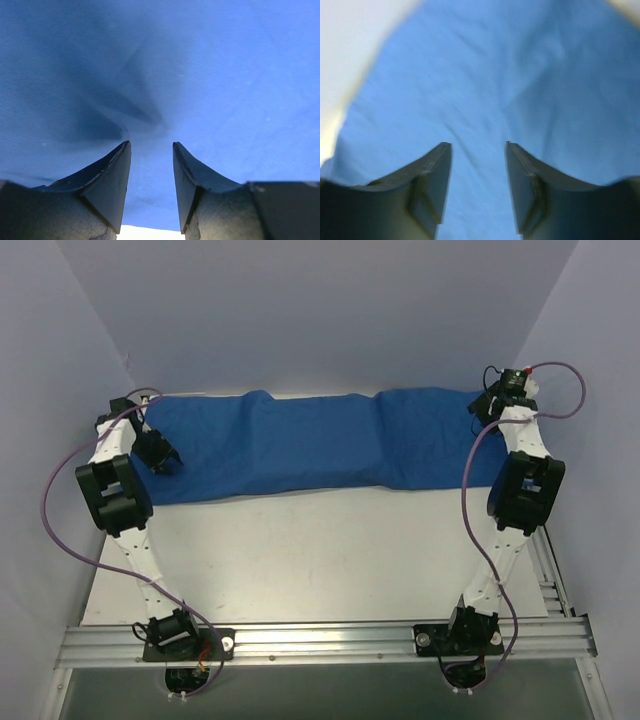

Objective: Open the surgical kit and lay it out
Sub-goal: Open the surgical kit at the center of the board.

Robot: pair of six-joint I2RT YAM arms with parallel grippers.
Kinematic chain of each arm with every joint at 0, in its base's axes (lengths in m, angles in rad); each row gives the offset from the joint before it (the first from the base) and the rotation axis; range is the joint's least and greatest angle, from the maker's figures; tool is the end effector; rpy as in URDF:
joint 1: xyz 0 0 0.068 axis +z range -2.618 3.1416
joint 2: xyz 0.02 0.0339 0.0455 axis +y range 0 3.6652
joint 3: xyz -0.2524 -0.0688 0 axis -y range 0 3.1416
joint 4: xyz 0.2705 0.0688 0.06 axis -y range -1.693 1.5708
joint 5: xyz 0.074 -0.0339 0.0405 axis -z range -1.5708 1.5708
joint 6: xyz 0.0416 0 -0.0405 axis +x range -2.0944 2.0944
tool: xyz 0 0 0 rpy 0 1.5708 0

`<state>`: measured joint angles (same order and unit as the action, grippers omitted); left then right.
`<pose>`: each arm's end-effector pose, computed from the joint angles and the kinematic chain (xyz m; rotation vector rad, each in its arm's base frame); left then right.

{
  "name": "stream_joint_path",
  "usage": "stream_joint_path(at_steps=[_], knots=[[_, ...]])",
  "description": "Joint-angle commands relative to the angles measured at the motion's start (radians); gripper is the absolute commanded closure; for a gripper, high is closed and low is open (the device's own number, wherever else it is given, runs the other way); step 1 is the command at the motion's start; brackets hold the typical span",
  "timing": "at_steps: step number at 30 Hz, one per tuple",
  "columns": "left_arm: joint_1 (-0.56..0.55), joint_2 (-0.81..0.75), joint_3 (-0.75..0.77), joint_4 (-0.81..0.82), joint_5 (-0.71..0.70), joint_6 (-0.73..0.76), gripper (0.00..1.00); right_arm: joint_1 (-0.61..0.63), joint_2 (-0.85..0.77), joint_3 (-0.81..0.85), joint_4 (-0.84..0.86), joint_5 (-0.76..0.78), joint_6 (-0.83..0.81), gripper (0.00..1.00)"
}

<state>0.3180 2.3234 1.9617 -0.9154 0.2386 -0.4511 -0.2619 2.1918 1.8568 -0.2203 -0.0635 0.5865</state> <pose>0.4779 0.1470 0.1486 -1.0196 2.6536 -0.3679 0.5225 -0.1373 0.2256 0.8446 1.9617 0.2589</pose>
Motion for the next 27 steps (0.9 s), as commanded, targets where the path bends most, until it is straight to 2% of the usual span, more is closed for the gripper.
stream_joint_path(at_steps=[1, 3, 7, 13, 18, 27], knots=[[-0.020, -0.087, 0.054, 0.006, 0.025, 0.003, 0.52, 0.007, 0.043, 0.108, 0.042, 0.044, -0.031, 0.50], [-0.028, -0.093, 0.051, 0.007, 0.033, 0.006, 0.51, 0.006, 0.097, 0.175, 0.029, 0.051, -0.039, 0.41], [-0.043, -0.113, 0.045, 0.019, 0.044, 0.003, 0.49, 0.003, 0.222, 0.375, -0.002, 0.060, -0.089, 0.34], [-0.062, -0.119, 0.055, 0.047, 0.057, -0.011, 0.49, -0.008, 0.284, 0.397, 0.114, 0.145, -0.097, 0.24], [-0.085, -0.110, 0.075, 0.059, 0.079, -0.031, 0.49, -0.034, 0.370, 0.491, 0.128, 0.137, -0.149, 0.23], [-0.128, -0.098, 0.054, 0.107, 0.110, -0.055, 0.49, -0.094, 0.430, 0.516, 0.205, 0.148, -0.177, 0.16]])
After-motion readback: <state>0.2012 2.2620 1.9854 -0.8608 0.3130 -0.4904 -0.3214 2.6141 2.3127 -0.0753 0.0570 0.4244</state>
